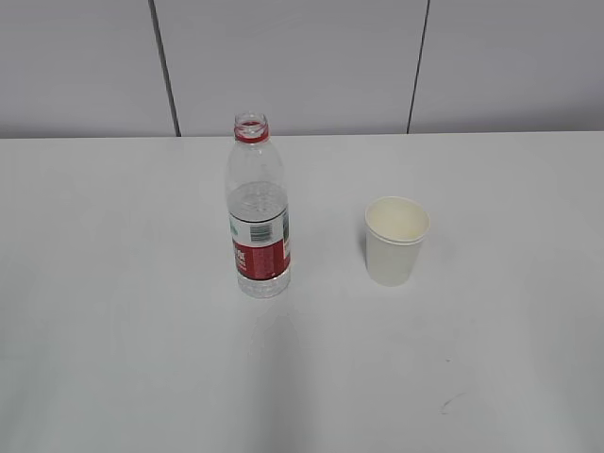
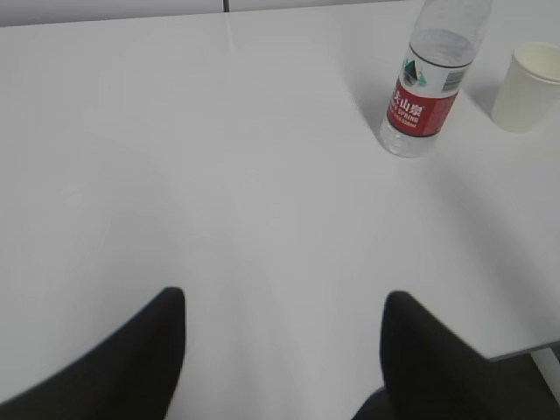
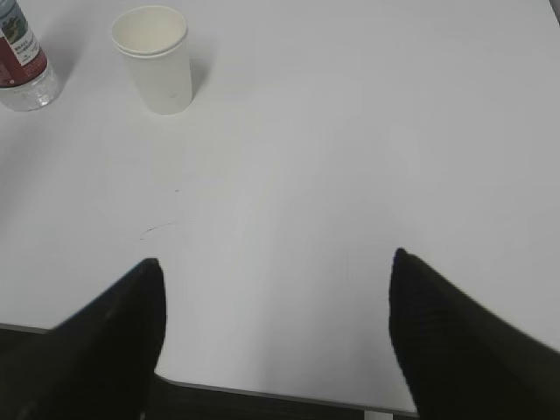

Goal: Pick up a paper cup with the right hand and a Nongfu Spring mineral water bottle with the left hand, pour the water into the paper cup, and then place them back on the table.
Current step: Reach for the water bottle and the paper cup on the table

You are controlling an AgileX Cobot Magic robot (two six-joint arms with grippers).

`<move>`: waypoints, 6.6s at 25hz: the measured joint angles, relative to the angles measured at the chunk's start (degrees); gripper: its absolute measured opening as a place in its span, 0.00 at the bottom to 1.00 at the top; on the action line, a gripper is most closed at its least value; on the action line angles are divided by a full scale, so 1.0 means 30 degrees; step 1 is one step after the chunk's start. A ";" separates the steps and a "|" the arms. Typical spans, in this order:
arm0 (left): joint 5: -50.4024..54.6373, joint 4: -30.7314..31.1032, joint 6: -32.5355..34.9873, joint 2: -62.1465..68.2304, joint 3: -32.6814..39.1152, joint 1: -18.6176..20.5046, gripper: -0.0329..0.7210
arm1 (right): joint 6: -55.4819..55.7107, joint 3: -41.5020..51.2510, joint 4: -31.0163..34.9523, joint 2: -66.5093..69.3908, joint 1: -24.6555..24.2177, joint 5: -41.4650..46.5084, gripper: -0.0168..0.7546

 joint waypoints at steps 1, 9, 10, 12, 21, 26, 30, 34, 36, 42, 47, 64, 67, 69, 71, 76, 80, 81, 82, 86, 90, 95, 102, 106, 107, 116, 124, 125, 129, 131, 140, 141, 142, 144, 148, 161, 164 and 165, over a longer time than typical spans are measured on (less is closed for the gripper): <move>0.0000 0.0000 0.0000 0.0000 0.0000 0.0000 0.63 | 0.0000 0.0000 0.0000 0.0000 0.0000 0.0000 0.79; 0.0000 0.0000 0.0000 0.0000 0.0000 0.0000 0.63 | 0.0000 0.0000 0.0000 0.0000 0.0000 0.0000 0.79; 0.0000 0.0000 0.0000 0.0000 0.0000 0.0000 0.63 | 0.0000 0.0000 0.0000 0.0000 0.0000 0.0000 0.79; 0.0000 0.0000 0.0000 0.0000 0.0000 0.0000 0.63 | 0.0000 0.0000 0.0000 0.0000 0.0000 0.0000 0.79; 0.0000 0.0000 0.0000 0.0000 0.0000 0.0000 0.63 | 0.0000 0.0000 0.0000 0.0000 0.0000 0.0000 0.79; 0.0000 0.0000 0.0000 0.0000 0.0000 0.0000 0.63 | 0.0000 0.0000 0.0000 0.0000 0.0000 0.0000 0.79; 0.0000 0.0000 0.0000 0.0000 0.0000 0.0000 0.63 | 0.0000 0.0000 0.0000 0.0000 0.0000 0.0000 0.79; 0.0000 0.0000 0.0000 0.0000 0.0000 0.0000 0.63 | 0.0000 0.0000 0.0000 0.0000 0.0000 0.0000 0.79; 0.0000 0.0000 0.0000 0.0000 0.0000 0.0000 0.63 | 0.0000 0.0000 0.0000 0.0000 0.0000 0.0000 0.79; 0.0000 -0.0017 0.0000 0.0000 0.0000 0.0000 0.63 | 0.0000 0.0000 0.0000 0.0000 0.0000 0.0000 0.79; -0.0017 0.0000 0.0000 0.0000 0.0000 0.0000 0.63 | 0.0000 0.0000 0.0084 0.0000 0.0000 0.0000 0.79; -0.4731 -0.0095 0.0889 0.0000 -0.0339 0.0000 0.63 | -0.0586 -0.0149 0.0633 0.0000 0.0000 -0.2308 0.79; -0.6052 0.0005 0.0950 0.0000 -0.0250 0.0000 0.63 | -0.0829 0.0051 0.0674 0.0045 0.0000 -0.4438 0.79; -0.6894 0.0041 0.0950 0.0186 0.0027 0.0000 0.63 | -0.0953 0.0322 0.0674 0.0413 0.0000 -0.5845 0.79; -0.7696 0.0056 0.0968 0.0605 0.0552 0.0000 0.63 | -0.1125 0.0557 0.0682 0.1066 0.0000 -0.7212 0.79; -1.0402 0.0056 0.0986 0.1945 0.1976 0.0000 0.63 | -0.1332 0.1188 0.0682 0.2824 0.0000 -0.9853 0.79; -1.2565 0.0039 0.0986 0.3238 0.2412 0.0000 0.63 | -0.1378 0.1632 0.0682 0.4049 0.0000 -1.1967 0.79; -1.2968 0.0039 0.0986 0.3557 0.2521 0.0000 0.63 | -0.1410 0.1770 0.0682 0.4311 0.0000 -1.2578 0.79; -1.3469 0.0002 0.0986 0.3962 0.2644 0.0000 0.63 | -0.1446 0.1826 0.0714 0.4574 0.0000 -1.3010 0.79; -1.5180 -0.0020 0.0986 0.5607 0.2944 -0.0299 0.63 | -0.2487 0.1932 0.0714 0.5659 0.0000 -1.4590 0.79; -1.7219 -0.0020 0.0986 0.7575 0.3020 -0.0904 0.63 | -0.2877 0.1932 0.0757 0.6945 0.0000 -1.5946 0.79; -1.9694 -0.0003 0.0986 1.0552 0.3020 -0.1449 0.63 | -0.2948 0.1932 0.0886 0.8887 0.0000 -1.7486 0.79; -2.2726 -0.0003 0.0986 1.3958 0.3020 -0.1904 0.63 | -0.2948 0.1943 0.1134 1.1881 0.0000 -2.0174 0.79; -2.4248 -0.0003 0.0986 1.5378 0.3020 -0.2272 0.63 | -0.2948 0.1943 0.1152 1.3787 0.0000 -2.2442 0.79; -2.4525 -0.0003 0.0986 1.5728 0.3020 -0.2344 0.63 | -0.2948 0.1943 0.1180 1.4188 0.0000 -2.2817 0.79; -2.6462 -0.0003 0.0986 1.8659 0.2920 -0.3080 0.63 | -0.2948 0.1943 0.1198 1.7758 0.0000 -2.6193 0.79; -2.7913 -0.0003 0.0986 2.1117 0.2649 -0.3807 0.63 | -0.0286 0.1943 -0.1870 2.0975 0.0000 -2.9197 0.79; -2.8329 -0.0003 0.0986 2.1441 0.2649 -0.3917 0.63 | 0.0187 0.1943 -0.2664 2.1323 0.0000 -2.9434 0.79; -2.9636 -0.0003 0.0986 2.2537 0.2649 -0.4322 0.63 | 0.2037 0.1943 -0.5855 2.2890 0.0000 -3.0515 0.79; -2.9951 0.0064 0.0986 2.3008 0.2649 -0.4372 0.63 | 0.2789 0.1943 -0.6665 2.3668 0.0000 -3.1085 0.79; -3.0027 0.0422 0.0414 2.4988 0.2627 -0.4432 0.63 | 0.3570 0.1943 -0.9489 2.7067 0.0000 -3.3958 0.79; -3.0027 0.0572 0.0396 2.5218 0.2620 -0.4432 0.63 | 0.3615 0.1943 -0.9782 2.7516 0.0000 -3.4332 0.79; -3.0042 0.0807 0.0363 2.5407 0.2605 -0.4432 0.63 | 0.3762 0.1943 -1.0088 2.7904 0.0000 -3.4836 0.79; -3.0042 0.1315 0.0308 2.5863 0.2605 -0.4432 0.63 | 0.4241 0.1943 -1.0589 2.8876 0.0000 -3.5988 0.79; -3.0374 0.2293 -0.0174 2.6526 0.2569 -0.4432 0.63 | 0.4853 0.1909 -1.2104 3.0696 0.0000 -3.7911 0.79; -3.6322 0.6230 -0.2996 3.0246 0.2474 -0.4432 0.63 | 0.3841 0.1705 -1.2818 3.5317 0.0000 -4.1429 0.79; -3.7661 0.7203 -0.3554 3.1406 0.2466 -0.4432 0.63 | 0.3717 0.1433 -1.2901 3.6483 0.0000 -4.2435 0.79; -3.8151 0.7583 -0.3693 3.1772 0.2466 -0.4432 0.63 | 0.3695 0.1256 -1.3025 3.6795 0.0000 -4.2670 0.79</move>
